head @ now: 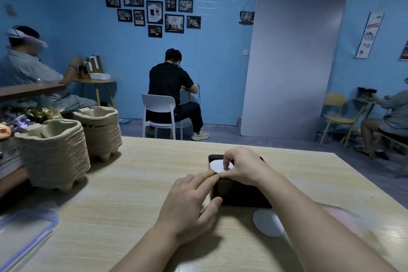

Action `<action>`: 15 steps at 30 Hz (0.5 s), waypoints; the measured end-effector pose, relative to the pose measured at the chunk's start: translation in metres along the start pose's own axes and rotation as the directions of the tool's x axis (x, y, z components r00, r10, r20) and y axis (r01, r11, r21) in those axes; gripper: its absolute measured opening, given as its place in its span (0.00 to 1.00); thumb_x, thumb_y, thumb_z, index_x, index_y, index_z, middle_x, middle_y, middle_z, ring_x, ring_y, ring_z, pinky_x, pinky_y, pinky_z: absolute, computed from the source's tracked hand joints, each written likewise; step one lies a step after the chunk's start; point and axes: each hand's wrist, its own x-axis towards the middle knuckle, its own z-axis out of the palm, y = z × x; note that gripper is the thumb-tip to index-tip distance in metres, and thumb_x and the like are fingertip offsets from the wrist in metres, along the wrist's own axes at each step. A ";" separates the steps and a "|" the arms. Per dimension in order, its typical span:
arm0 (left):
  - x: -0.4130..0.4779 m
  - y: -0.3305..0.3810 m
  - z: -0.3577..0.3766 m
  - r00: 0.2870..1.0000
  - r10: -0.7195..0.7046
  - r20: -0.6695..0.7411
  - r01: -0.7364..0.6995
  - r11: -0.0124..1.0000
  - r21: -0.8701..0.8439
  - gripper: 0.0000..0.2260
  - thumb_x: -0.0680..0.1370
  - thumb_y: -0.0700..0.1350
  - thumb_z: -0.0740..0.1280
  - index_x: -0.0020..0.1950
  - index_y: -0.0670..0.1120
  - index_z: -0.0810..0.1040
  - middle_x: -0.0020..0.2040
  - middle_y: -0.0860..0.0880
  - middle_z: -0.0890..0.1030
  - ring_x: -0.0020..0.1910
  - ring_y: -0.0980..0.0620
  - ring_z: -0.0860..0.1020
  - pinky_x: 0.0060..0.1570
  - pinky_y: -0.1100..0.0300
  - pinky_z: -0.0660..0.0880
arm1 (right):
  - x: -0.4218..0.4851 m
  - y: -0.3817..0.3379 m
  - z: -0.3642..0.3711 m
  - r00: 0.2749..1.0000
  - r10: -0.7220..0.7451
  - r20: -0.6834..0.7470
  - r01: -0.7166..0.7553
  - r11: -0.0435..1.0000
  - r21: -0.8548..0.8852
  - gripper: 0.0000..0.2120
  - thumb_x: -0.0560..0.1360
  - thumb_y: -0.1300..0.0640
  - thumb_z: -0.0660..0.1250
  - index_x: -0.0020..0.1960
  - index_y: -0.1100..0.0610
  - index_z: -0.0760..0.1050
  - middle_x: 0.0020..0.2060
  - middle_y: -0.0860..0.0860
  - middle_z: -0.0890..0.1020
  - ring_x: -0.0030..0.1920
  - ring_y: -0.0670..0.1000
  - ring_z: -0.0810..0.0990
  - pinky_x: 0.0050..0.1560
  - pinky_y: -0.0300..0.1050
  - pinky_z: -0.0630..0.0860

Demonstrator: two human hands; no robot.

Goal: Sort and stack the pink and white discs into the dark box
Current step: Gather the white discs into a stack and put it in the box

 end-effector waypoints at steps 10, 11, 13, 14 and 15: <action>0.005 -0.005 -0.003 0.999 -0.024 0.027 0.023 0.999 0.045 0.19 0.80 0.57 0.58 0.70 0.55 0.75 0.72 0.60 0.73 0.68 0.56 0.73 0.64 0.56 0.71 | -0.080 0.021 -0.017 0.954 -0.107 -0.282 0.179 0.952 0.247 0.07 0.72 0.49 0.74 0.42 0.50 0.77 0.38 0.40 0.78 0.42 0.42 0.76 0.44 0.38 0.73; 0.005 -0.004 -0.003 0.999 -0.029 0.020 0.028 0.999 0.044 0.19 0.80 0.56 0.58 0.69 0.55 0.75 0.71 0.60 0.74 0.67 0.56 0.74 0.63 0.56 0.72 | -0.095 0.027 -0.015 0.954 -0.109 -0.278 0.184 0.948 0.259 0.07 0.72 0.50 0.74 0.43 0.51 0.78 0.37 0.39 0.77 0.42 0.43 0.76 0.43 0.37 0.72; 0.006 -0.002 -0.004 0.999 -0.034 0.001 0.034 0.999 0.041 0.18 0.79 0.55 0.59 0.67 0.55 0.76 0.70 0.60 0.76 0.66 0.55 0.76 0.61 0.55 0.73 | -0.124 0.039 -0.010 0.966 -0.094 -0.241 0.153 0.958 0.242 0.07 0.72 0.48 0.71 0.44 0.51 0.78 0.38 0.40 0.76 0.42 0.43 0.75 0.44 0.38 0.72; 0.007 -0.001 -0.004 0.999 -0.037 -0.009 0.037 0.999 0.040 0.18 0.79 0.55 0.59 0.66 0.55 0.77 0.69 0.60 0.76 0.65 0.55 0.77 0.60 0.54 0.74 | -0.135 0.044 -0.007 0.974 -0.086 -0.210 0.132 0.967 0.217 0.08 0.73 0.46 0.69 0.45 0.50 0.78 0.40 0.40 0.76 0.43 0.43 0.74 0.45 0.40 0.73; 0.007 0.000 -0.004 0.999 -0.042 -0.017 0.042 0.998 0.038 0.17 0.78 0.55 0.58 0.65 0.55 0.77 0.69 0.60 0.77 0.64 0.54 0.77 0.59 0.54 0.75 | -0.146 0.048 -0.003 0.981 -0.079 -0.177 0.113 0.975 0.192 0.08 0.74 0.45 0.67 0.47 0.49 0.77 0.41 0.40 0.76 0.45 0.43 0.73 0.47 0.42 0.73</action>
